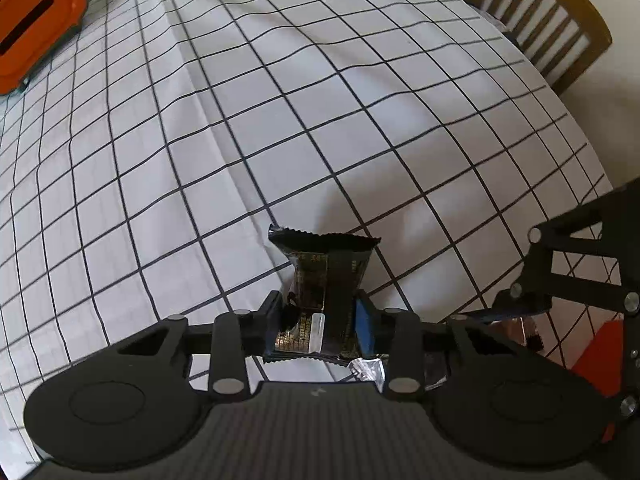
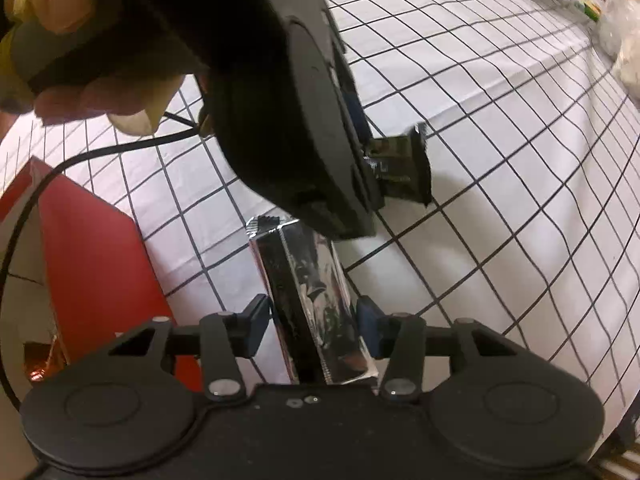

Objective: Organize snacks
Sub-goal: 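Grasp the dark chocolate bar with the left gripper while the right grasps the silver foil packet, then lift both held snacks and carry them over the white box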

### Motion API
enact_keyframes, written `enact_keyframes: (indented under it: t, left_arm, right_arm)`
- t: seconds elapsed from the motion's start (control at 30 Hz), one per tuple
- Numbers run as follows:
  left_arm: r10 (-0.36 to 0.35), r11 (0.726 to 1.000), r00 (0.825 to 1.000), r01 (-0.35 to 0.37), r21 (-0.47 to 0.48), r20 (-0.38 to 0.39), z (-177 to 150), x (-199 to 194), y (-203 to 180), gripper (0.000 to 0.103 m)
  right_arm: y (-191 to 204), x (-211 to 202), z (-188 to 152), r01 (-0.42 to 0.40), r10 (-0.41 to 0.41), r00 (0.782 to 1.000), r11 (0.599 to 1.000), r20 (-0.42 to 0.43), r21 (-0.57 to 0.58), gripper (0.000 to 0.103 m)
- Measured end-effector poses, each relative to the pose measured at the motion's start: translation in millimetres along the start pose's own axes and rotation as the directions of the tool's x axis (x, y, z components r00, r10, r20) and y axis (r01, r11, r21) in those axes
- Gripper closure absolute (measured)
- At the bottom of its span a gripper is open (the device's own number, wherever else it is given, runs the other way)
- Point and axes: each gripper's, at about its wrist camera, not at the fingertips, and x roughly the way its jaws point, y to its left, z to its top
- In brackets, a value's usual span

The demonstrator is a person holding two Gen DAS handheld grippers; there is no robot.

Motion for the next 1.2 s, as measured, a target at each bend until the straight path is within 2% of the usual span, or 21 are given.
enact_keyframes:
  t: [0.27, 0.6, 0.9, 1.2]
  left_arm:
    - [0.021, 0.993, 1.000, -0.019, -0.120, 0.011, -4.8, -5.7, 17.4, 0.069]
    - [0.054, 0.971, 0.997, -0.039, -0.234, 0.060, -14.0, -34.3, 38.4, 0.071]
    - [0.068, 0.952, 0.991, -0.031, -0.304, 0.112, -24.8, -67.5, 41.4, 0.072]
    - [0.066, 0.940, 0.979, 0.003, -0.341, 0.191, -40.3, -121.0, 28.4, 0.072]
  right_arm:
    - [-15.4, -14.2, -15.1, 0.014, -0.017, 0.999, 0.997, 0.034, 0.081, 0.061]
    - [-38.7, -43.0, -33.4, 0.079, -0.105, 0.989, 0.968, 0.100, 0.237, 0.061]
    - [-51.4, -87.5, -50.7, 0.095, -0.181, 0.965, 0.917, 0.190, 0.388, 0.061]
    - [-42.2, -136.8, -77.4, 0.061, -0.217, 0.938, 0.870, 0.270, 0.489, 0.061]
